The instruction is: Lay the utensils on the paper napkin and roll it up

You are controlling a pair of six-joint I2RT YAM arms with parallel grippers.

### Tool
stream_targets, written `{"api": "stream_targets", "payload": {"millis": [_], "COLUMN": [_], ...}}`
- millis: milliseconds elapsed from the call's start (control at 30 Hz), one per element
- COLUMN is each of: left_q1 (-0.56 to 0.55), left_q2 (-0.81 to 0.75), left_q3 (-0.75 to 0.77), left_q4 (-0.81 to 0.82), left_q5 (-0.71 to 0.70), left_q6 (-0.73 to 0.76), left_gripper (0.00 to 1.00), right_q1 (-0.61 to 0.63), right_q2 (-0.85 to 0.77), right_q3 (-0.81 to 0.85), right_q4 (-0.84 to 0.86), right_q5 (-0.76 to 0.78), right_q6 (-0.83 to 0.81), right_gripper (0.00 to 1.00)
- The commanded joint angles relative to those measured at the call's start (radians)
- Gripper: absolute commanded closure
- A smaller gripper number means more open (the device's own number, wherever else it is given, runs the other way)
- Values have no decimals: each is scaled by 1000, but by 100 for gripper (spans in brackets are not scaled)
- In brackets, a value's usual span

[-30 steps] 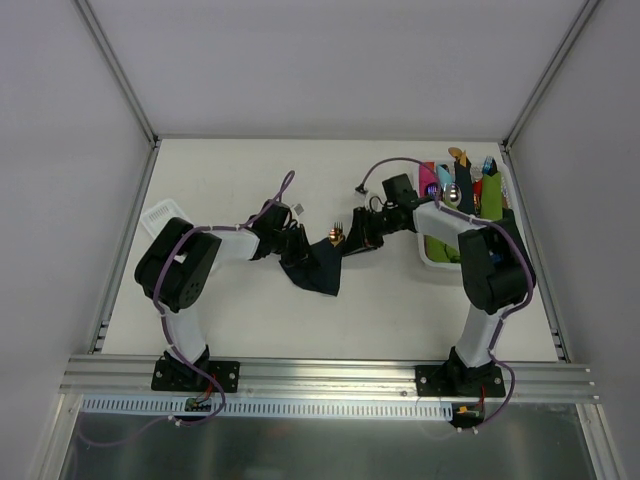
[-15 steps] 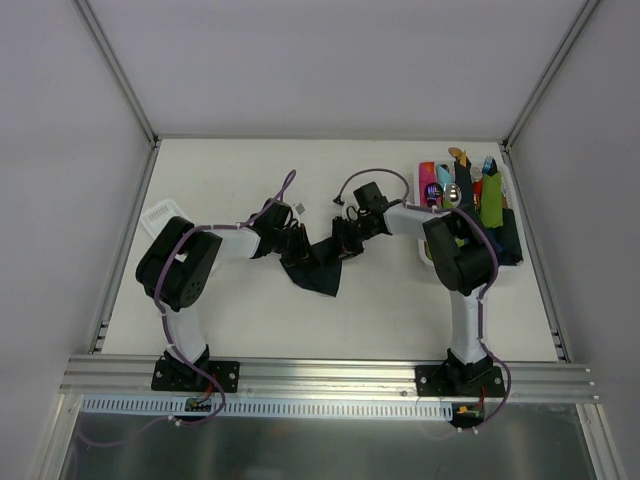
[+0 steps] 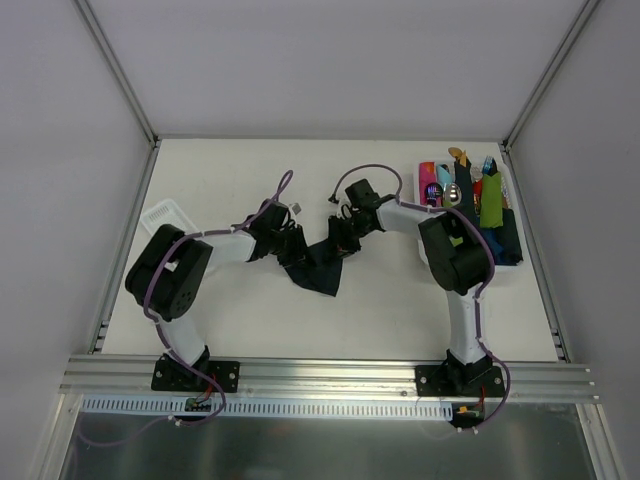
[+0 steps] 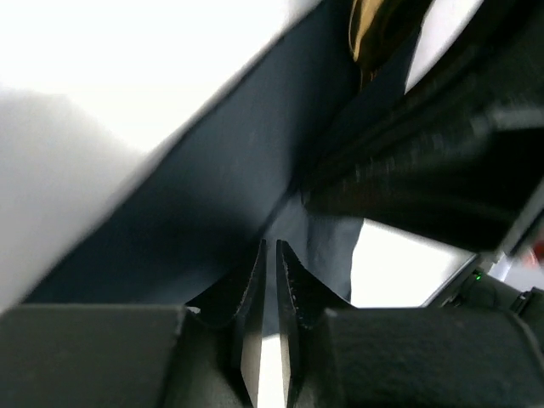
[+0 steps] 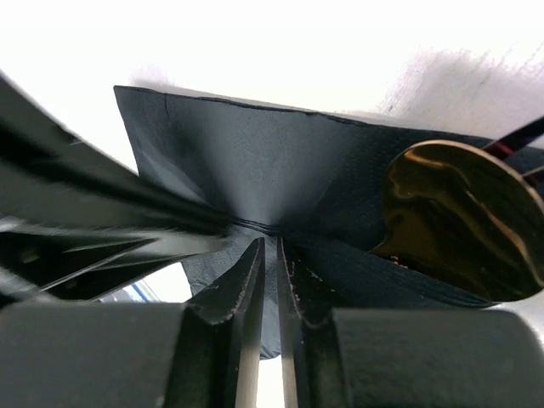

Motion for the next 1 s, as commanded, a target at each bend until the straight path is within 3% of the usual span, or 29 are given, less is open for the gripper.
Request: {"api": "stream_targets", "payload": {"millis": [0,333,633,967], "left_q1": [2,-38,-85,-98], "left_q2": [-147,-230,-121,5], "left_q3": [-36,-109,-99,-116], "left_q4": [-71,-18,63,-15], "left_q5": [-69,20,19,-90], "left_q6": [36,-71,-179,-230], "left_gripper": [89,89,89,95], "right_q1": [6,6,8,6], "right_q2": [28,63,83,83], "right_q3": [29,100,143,157], "right_q4": [-70,-140,-178,-193], "right_q5": [118,112,110,104], "right_q6": [-44,-21,-15,-39], "right_gripper": [86,88,89,86]}}
